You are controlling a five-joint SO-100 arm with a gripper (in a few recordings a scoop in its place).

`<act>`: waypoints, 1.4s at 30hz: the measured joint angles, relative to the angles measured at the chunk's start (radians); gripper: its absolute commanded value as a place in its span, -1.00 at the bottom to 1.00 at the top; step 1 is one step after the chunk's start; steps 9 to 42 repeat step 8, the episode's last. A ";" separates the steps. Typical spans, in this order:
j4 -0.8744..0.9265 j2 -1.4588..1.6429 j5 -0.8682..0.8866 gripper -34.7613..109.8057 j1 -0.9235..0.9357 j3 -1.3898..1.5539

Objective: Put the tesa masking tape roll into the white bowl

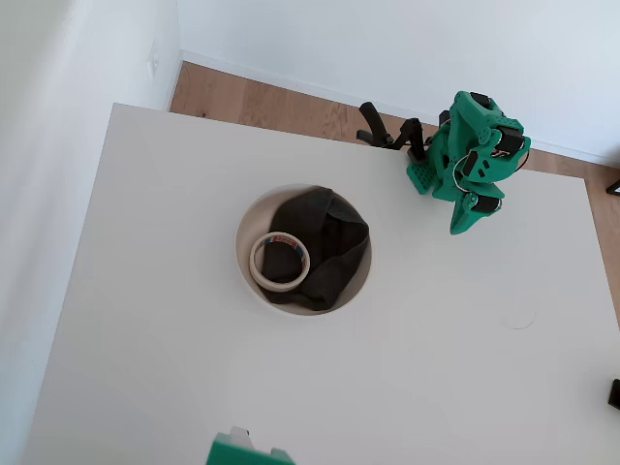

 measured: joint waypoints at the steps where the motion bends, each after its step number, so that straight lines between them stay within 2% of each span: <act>1: 0.000 0.000 0.000 -0.60 0.003 0.000; 5: 0.000 0.000 0.000 -0.55 0.011 0.000; 42: 0.000 0.000 0.000 -0.58 0.009 0.000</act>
